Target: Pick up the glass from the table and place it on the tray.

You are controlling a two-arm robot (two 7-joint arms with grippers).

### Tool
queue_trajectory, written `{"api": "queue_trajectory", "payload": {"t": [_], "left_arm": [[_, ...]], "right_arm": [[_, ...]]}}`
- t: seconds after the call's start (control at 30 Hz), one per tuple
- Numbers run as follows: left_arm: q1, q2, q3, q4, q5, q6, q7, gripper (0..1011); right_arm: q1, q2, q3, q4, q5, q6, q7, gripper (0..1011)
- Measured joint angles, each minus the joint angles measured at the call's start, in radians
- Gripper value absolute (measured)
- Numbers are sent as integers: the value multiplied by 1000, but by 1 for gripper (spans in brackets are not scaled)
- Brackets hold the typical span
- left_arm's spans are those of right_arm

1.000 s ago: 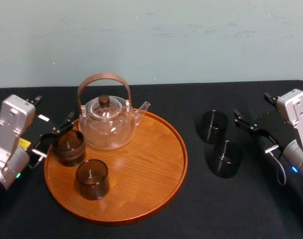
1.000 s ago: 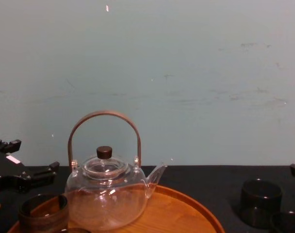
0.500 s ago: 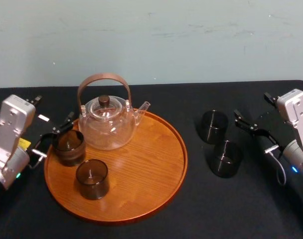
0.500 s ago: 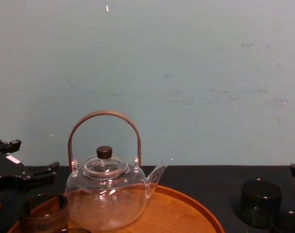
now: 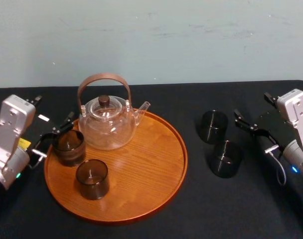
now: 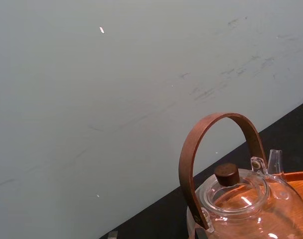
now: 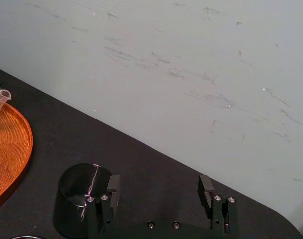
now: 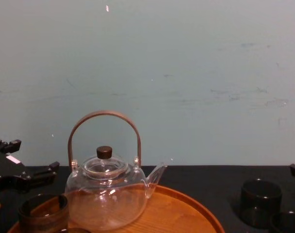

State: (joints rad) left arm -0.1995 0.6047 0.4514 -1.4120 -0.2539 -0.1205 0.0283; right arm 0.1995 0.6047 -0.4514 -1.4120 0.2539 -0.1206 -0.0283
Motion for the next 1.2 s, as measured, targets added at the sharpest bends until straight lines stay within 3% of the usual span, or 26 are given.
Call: {"api": "queue_trajectory", "payload": {"t": [0.27,0.5,0.8,1.2], "left_arm": [[0,0,0,0,0,0,0,1001],[0,0,0,0,0,0,0,1001],[0,0,0,0,0,0,0,1002],[0,0,0,0,0,0,0,1001]], "right_arm": [[-15,9,13,-11,18,-9,43,1002],[-84,48,41,-81,50,-29,110,1002],[-211,96,79,-197,57,-50,121,1002],[-299,112,110,-253,102,-64,180,1002]]}}
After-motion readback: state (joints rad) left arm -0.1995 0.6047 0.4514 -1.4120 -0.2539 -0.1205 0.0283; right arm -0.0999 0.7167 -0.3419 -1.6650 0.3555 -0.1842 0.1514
